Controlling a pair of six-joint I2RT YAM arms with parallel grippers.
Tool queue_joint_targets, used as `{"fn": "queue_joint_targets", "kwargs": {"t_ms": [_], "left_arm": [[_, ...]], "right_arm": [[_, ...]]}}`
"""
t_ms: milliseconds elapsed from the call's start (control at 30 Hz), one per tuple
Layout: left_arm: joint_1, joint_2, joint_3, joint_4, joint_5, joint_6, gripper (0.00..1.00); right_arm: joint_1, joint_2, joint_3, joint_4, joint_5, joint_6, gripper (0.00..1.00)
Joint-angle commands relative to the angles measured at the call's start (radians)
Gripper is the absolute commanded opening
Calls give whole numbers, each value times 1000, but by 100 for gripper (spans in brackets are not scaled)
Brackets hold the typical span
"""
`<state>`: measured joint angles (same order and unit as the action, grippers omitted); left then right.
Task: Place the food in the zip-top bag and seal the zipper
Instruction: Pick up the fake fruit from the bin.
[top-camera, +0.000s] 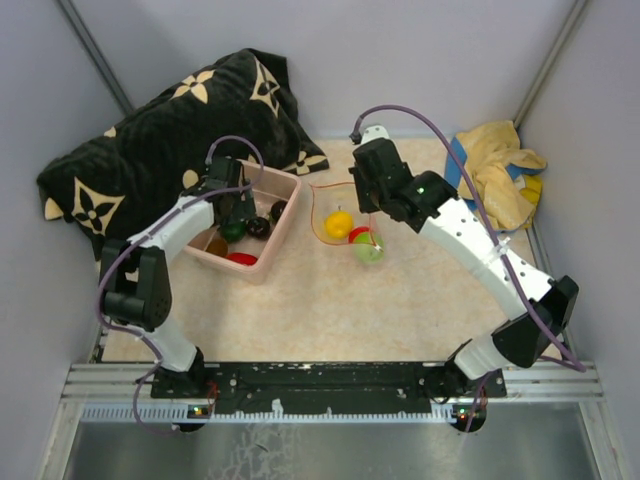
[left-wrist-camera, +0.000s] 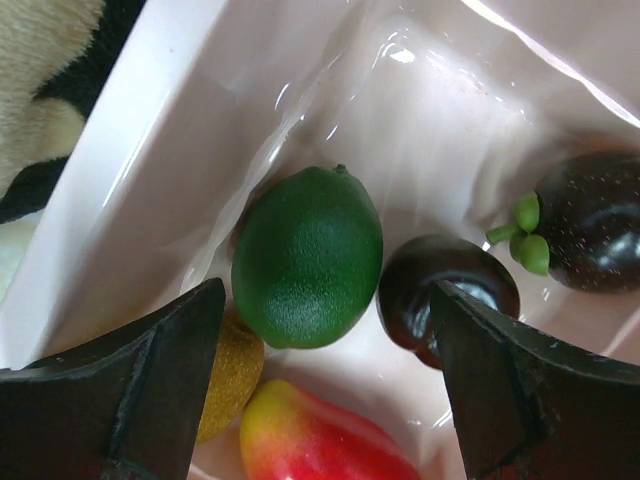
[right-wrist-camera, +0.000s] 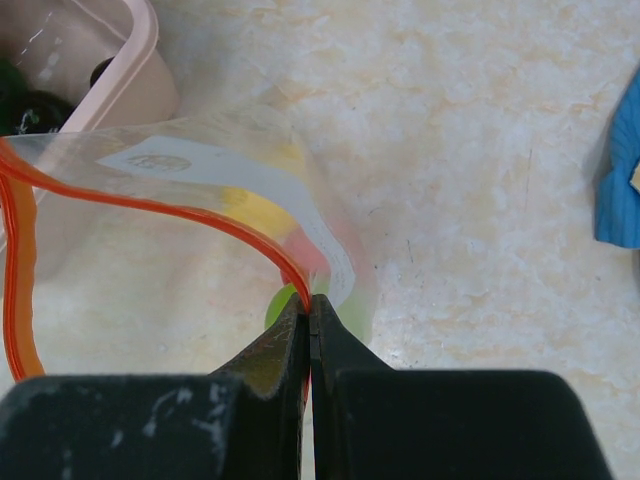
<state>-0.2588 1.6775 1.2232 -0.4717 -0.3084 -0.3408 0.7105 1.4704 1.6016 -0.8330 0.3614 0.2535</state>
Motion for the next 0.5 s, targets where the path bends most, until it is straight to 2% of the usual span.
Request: {"fn": "queue_joint_targets", "kwargs": {"t_ms": [0,200,467], "left_arm": [[12,43,-5,69,-41,-28,88],[12,110,-4,48,-1,-54,88],[12,122,-43,101,37,-59,88]], "right_arm": [[-5,-51,0,59,-24,-15,0],[-4,-54,-9,60,-30,-16,0],[-5,-65,-40,73,-36,-13,0]]}}
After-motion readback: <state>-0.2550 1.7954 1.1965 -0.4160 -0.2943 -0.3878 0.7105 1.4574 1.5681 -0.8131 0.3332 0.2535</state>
